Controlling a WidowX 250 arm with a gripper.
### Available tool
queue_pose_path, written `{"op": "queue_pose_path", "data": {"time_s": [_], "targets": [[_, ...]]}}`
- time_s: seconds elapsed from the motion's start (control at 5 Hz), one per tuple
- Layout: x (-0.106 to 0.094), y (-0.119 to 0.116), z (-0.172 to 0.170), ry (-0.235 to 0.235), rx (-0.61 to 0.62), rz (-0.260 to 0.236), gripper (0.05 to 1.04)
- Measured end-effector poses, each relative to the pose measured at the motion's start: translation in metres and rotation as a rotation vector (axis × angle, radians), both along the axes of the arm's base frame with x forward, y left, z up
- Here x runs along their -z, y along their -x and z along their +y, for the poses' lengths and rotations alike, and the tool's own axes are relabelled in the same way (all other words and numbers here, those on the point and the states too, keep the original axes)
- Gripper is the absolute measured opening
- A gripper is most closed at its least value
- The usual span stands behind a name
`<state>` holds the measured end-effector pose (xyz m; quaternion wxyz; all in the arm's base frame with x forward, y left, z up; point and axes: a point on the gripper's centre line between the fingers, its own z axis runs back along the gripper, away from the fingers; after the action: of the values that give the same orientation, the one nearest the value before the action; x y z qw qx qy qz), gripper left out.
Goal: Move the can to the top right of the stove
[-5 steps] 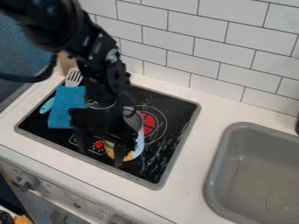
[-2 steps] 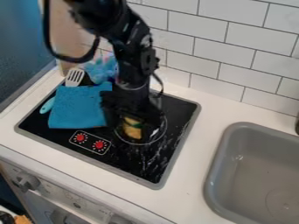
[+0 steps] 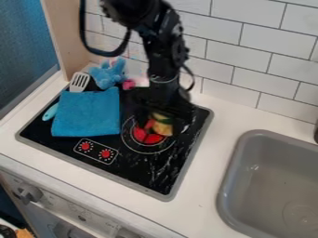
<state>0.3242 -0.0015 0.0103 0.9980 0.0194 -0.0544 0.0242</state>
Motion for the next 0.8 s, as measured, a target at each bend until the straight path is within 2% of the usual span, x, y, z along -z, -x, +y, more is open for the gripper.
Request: {"op": "queue_pose_path", "data": {"time_s": [0.4, 0.6, 0.8], "targets": [[-0.004, -0.018, -0.004, 0.011, 0.003, -0.022, 1.0], [-0.001, -0.012, -0.003, 0.002, 0.007, -0.007, 1.0], [-0.015, -0.002, -0.002, -0.001, 0.029, -0.022, 1.0]]}}
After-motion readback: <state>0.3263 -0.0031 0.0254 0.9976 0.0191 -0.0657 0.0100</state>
